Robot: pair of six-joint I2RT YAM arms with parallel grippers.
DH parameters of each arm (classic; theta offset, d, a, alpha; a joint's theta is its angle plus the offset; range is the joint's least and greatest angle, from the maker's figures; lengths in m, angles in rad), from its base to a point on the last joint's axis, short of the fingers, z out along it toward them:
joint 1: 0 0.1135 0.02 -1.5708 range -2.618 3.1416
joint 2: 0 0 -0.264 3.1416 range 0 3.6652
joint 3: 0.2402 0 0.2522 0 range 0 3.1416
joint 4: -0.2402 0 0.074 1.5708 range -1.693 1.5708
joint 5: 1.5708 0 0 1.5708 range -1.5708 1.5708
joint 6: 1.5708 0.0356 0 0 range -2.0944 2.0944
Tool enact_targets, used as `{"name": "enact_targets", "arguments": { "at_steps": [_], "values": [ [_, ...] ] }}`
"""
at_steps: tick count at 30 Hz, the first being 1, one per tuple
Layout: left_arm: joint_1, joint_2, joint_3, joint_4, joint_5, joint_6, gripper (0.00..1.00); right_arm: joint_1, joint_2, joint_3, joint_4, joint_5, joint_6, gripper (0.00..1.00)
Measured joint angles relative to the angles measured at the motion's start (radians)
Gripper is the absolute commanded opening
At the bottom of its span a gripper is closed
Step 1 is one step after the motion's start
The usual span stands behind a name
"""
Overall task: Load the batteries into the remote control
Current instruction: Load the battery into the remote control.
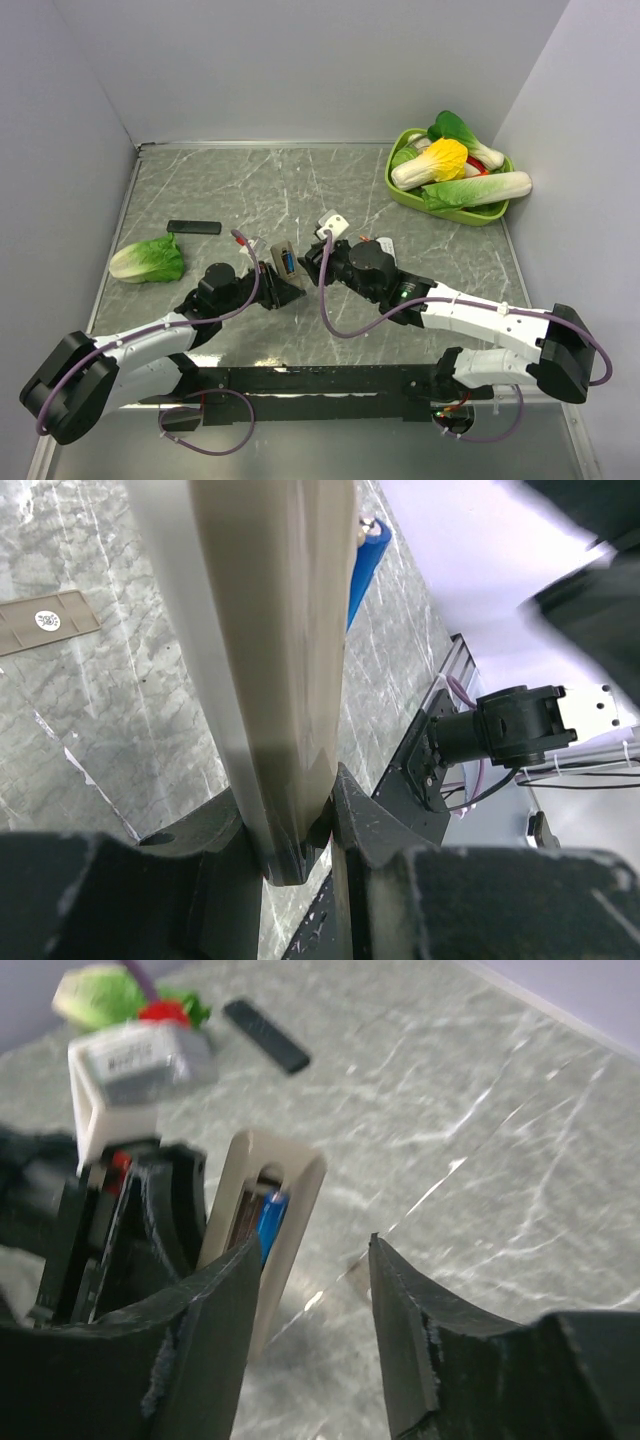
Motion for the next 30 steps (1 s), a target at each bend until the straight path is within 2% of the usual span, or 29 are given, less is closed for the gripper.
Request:
{"name": "enact_targets", "arguments": {
  "at_steps": [11,17,30],
  "values": [
    [0.0,-0.008,0.001,-0.002,0.001,0.002,0.02,-0.043,0.019,0.05,-0.126,-0.165,0.098,0.5],
    [0.0,-0.008,0.006,-0.002,0.002,0.002,0.02,-0.052,0.058,0.135,-0.16,-0.175,0.143,0.49],
    [0.0,-0.01,0.01,-0.002,0.002,0.002,0.02,-0.071,0.156,0.289,-0.367,-0.15,0.222,0.43]
  ]
}}
